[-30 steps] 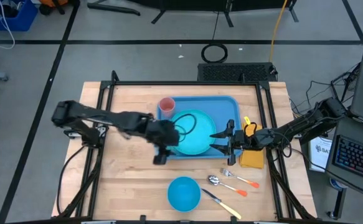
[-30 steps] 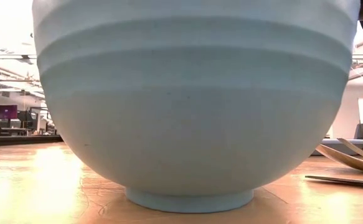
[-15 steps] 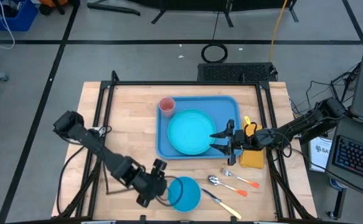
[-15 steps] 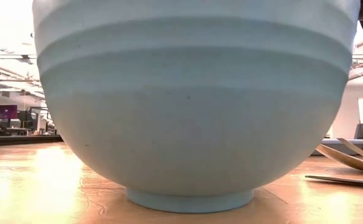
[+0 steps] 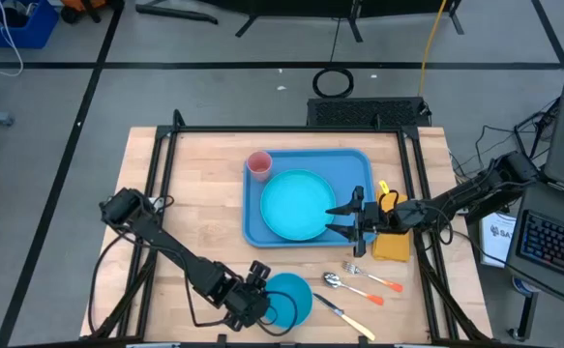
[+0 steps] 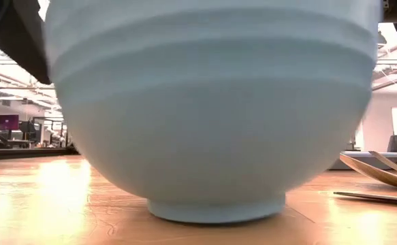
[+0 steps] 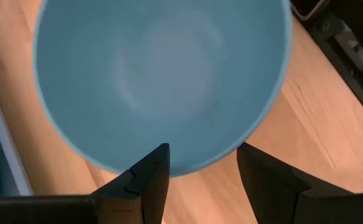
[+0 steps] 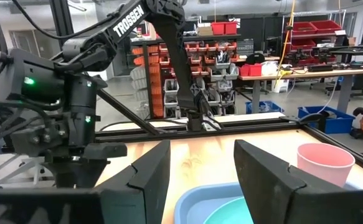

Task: Set up tray
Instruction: Put the blue bowl on top of the green plate on the blue serving tray, then put the yellow napkin on the blue serving tray to the right of the blue plate

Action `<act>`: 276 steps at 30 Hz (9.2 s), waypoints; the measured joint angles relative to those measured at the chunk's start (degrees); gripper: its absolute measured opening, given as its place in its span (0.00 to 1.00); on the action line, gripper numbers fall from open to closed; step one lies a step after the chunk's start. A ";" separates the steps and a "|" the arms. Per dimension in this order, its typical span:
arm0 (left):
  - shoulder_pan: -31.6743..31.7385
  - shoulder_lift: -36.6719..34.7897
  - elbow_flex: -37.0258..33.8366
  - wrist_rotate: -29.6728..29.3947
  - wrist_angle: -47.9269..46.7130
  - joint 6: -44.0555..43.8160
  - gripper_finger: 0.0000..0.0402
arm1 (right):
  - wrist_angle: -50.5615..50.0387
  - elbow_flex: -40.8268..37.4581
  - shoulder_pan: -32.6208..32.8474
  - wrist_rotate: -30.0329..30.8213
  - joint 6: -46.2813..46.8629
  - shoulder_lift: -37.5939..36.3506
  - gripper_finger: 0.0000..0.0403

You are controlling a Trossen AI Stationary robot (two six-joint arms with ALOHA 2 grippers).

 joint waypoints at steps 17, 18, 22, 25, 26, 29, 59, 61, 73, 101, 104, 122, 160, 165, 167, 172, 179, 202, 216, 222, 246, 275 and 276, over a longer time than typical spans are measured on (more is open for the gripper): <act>0.27 1.14 0.07 1.70 4.31 4.61 0.47 | 0.03 0.00 -0.56 0.07 0.22 0.01 0.41; 0.46 1.57 0.06 2.10 4.21 4.90 0.47 | -0.07 0.00 -0.67 0.04 0.26 0.01 0.41; 1.09 2.51 0.02 2.99 5.05 5.06 0.40 | -0.56 0.00 -0.76 -0.02 0.66 0.02 0.41; 1.06 2.39 0.02 2.55 4.91 4.59 0.28 | -0.52 0.00 -0.76 -0.02 0.66 0.02 0.41; 1.03 2.19 0.02 2.35 4.79 4.57 0.23 | -0.54 0.00 -0.76 -0.04 0.66 0.02 0.41; 1.03 1.05 0.04 2.65 4.47 4.89 0.05 | -0.52 0.00 -0.76 -0.04 0.66 0.02 0.41; 37.17 -9.95 0.13 12.38 0.89 14.35 0.02 | -0.85 0.00 -0.79 -0.08 0.58 0.03 0.41; 37.80 -8.24 0.13 12.59 0.51 14.41 0.02 | -0.85 0.00 -0.81 -0.07 0.54 0.02 0.41; 37.88 -2.65 0.11 12.60 0.08 14.64 0.02 | -0.96 0.00 -0.81 -0.05 0.51 0.04 0.41; 37.99 -1.40 0.13 15.51 3.92 14.60 0.09 | -2.35 0.00 -1.55 -0.09 1.05 0.04 0.41; 37.99 -1.40 0.13 15.61 3.79 14.58 0.13 | -2.36 0.00 -1.55 -0.09 1.06 0.04 0.41; 37.99 -4.68 0.13 15.67 2.60 13.95 0.15 | -2.50 0.00 -1.55 -0.09 1.03 0.04 0.41; 5.77 -34.71 -38.86 8.65 54.42 1.56 0.16 | -75.60 25.01 14.03 19.06 23.80 4.56 0.41; 3.14 -34.69 -38.84 8.40 54.39 2.12 0.16 | -90.05 26.23 13.84 9.07 38.33 7.23 0.41; 2.74 -34.69 -38.84 8.16 54.58 2.29 0.16 | -95.64 26.29 13.38 5.18 44.77 8.13 0.41; 2.60 -34.69 -38.84 7.86 54.64 2.27 0.16 | -110.03 26.30 12.19 -6.21 58.82 10.65 0.41; 2.34 -34.69 -38.84 7.15 54.36 2.25 0.16 | -110.07 26.30 11.76 -18.68 59.54 16.59 0.41; 1.64 -34.69 -38.84 7.10 54.21 2.27 0.16 | -100.67 21.58 13.73 -25.86 60.56 25.44 0.41; 1.64 -34.69 -38.84 7.08 54.16 2.25 0.16 | -93.46 12.96 12.22 -27.11 62.97 25.17 0.28; 1.64 -34.69 -38.84 7.08 53.86 2.25 0.16 | -93.09 12.33 11.04 -27.82 63.43 24.82 0.03; 1.64 -34.69 -38.84 7.08 53.69 1.93 0.16 | -106.59 13.46 10.98 -16.76 79.11 4.71 0.00; 1.64 -34.69 -38.84 7.08 53.42 1.31 0.16 | -107.99 13.73 15.52 -2.92 88.28 -1.68 0.00; 1.64 -34.69 -38.84 7.08 53.44 1.32 0.16 | -107.99 13.73 15.52 -2.72 88.26 -1.68 0.00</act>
